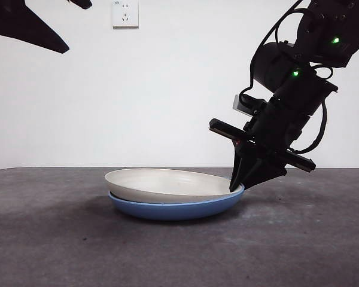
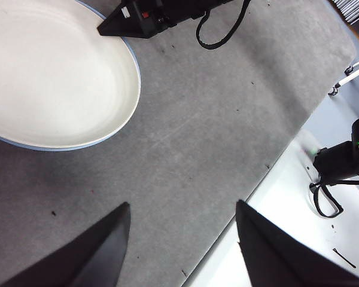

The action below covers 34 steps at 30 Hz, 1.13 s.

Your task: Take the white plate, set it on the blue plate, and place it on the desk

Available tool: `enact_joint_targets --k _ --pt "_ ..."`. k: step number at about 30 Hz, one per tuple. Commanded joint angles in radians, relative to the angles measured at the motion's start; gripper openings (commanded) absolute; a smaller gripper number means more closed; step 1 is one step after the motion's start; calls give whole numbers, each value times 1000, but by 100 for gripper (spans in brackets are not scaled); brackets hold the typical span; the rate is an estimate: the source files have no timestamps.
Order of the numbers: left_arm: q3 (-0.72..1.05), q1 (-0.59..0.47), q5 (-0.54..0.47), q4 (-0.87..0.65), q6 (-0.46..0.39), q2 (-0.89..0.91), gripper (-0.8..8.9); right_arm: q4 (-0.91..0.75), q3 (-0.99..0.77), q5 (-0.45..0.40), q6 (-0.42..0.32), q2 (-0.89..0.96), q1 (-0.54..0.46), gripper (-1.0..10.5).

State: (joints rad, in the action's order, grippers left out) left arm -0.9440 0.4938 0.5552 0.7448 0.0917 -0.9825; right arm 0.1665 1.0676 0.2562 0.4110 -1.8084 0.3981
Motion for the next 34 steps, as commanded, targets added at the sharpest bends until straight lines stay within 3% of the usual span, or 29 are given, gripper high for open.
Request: enact_joint_targets --k 1,4,9,15,21,34 --pt "-10 6 5 -5 -5 -8 280 -10 23 -3 3 -18 10 10" --pt "-10 6 5 -5 -6 -8 280 -9 23 -3 3 -16 10 49" --pt "-10 6 5 -5 -6 -8 280 -8 23 -5 3 5 10 272" --pt "-10 6 5 -5 -6 -8 280 22 23 -29 -11 85 10 275" --pt "-10 6 5 -5 -6 -8 280 126 23 -28 -79 232 10 274" --pt "-10 6 5 -5 -5 -8 280 578 23 18 -269 635 40 274"
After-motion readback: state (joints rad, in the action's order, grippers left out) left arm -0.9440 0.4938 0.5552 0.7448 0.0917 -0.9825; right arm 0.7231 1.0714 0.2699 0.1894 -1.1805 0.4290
